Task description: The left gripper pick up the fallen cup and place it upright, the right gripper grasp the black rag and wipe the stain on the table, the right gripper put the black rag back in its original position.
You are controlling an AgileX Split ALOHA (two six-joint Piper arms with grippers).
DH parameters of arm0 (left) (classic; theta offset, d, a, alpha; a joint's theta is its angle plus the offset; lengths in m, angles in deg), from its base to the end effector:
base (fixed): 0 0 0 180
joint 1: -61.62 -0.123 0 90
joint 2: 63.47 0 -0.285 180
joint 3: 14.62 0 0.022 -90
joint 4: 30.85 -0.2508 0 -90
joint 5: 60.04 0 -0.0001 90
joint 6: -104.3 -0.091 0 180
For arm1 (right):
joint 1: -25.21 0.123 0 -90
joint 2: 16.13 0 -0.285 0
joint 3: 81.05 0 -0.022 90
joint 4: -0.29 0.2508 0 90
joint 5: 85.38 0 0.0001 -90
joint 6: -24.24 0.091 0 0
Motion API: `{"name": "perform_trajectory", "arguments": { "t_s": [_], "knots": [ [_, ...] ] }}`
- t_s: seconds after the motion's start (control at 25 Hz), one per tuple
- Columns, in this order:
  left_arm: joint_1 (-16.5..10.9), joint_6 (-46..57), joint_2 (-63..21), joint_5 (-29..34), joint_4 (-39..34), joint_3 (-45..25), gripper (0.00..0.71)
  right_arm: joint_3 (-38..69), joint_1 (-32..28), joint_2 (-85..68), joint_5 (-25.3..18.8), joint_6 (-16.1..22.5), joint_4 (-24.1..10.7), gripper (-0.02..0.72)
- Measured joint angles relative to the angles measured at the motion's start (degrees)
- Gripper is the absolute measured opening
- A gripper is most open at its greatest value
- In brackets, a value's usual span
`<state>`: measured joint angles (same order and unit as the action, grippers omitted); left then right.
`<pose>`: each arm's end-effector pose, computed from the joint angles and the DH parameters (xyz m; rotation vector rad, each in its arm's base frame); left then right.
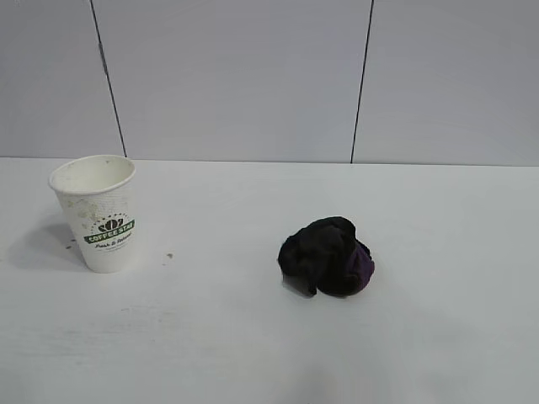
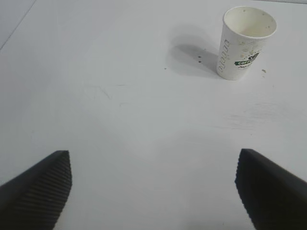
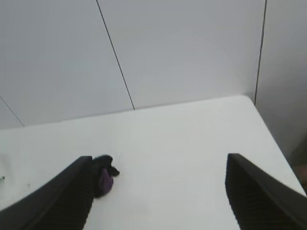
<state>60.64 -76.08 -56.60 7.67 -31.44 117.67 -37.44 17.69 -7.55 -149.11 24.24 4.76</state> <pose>-0.0145 0.0006 0.2717 -0.0126 2.1344 0.0264 -0.0145 0.0083 0.2970 0.1232 2.0170 0.0094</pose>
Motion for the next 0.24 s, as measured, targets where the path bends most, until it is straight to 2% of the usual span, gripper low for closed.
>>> {"name": "perform_trajectory", "arguments": {
  "t_s": [0.24],
  "knots": [
    [0.0, 0.0, 0.0, 0.0, 0.0, 0.0, 0.664, 2.6, 3.5, 0.0, 0.1, 0.0, -1.5, 0.516]
  ]
}}
